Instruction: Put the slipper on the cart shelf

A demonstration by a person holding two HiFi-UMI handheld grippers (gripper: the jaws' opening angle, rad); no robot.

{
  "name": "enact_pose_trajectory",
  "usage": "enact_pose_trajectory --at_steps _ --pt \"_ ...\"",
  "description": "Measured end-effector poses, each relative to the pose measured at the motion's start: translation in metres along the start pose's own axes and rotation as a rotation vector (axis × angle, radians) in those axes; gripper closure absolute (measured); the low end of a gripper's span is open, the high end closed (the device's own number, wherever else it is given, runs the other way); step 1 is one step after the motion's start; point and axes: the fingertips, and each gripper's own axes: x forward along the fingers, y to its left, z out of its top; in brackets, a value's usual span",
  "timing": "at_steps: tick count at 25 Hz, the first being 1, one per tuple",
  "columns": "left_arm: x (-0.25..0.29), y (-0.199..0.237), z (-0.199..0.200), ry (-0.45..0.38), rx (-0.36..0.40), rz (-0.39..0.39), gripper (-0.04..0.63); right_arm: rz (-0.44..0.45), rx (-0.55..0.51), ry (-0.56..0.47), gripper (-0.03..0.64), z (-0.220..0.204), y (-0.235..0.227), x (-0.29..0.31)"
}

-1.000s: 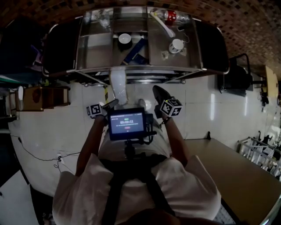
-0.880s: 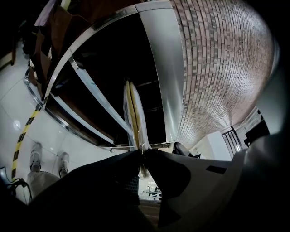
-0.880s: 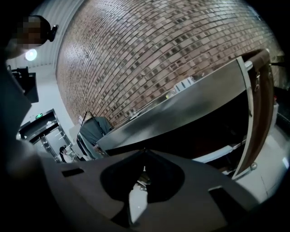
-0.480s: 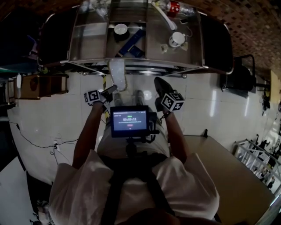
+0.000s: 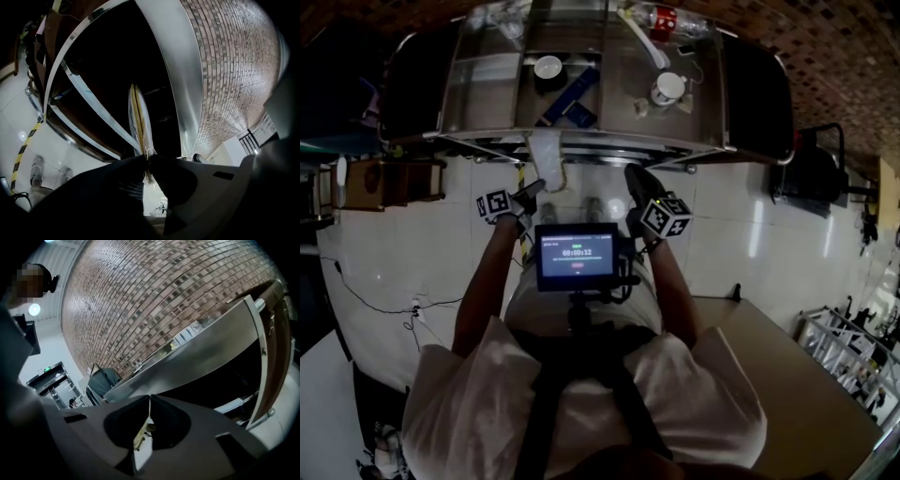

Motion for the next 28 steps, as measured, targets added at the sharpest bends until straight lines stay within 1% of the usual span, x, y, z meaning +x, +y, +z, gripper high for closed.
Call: enact_pose_trajectory --at_steps 5,9,12,14,17,23,28 --pt "0.006 0.006 0.008 -0.023 0.02 0.022 0.549 0.021 0.026 0.0 0.595 0.005 -0.004 0.0" --pt "0.023 -0.005 0.016 -0.054 0.023 0.031 0.549 0.028 0.021 0.005 0.595 0.015 -0.017 -0.005" --pt "0.035 0.005 0.023 -0.083 0.012 0.031 0.549 0.033 0.041 0.013 0.594 0.015 -0.025 -0.004" --pt "0.035 0.009 0.027 -0.086 0.007 0.039 0.549 0.041 0.055 0.015 0.594 0.012 -0.023 -0.002" --pt "0.039 0.016 0.033 -0.096 0.009 0.028 0.549 0.042 0.057 0.025 0.594 0.008 -0.023 -0.001" --pt "0.055 0.024 0.04 -0.061 0.03 0.04 0.549 0.038 0.055 0.034 0.595 0.006 -0.023 0.003" --pt "0.066 0.041 0.048 -0.04 0.08 0.083 0.549 0.027 0.048 0.041 0.594 0.002 -0.021 0.003"
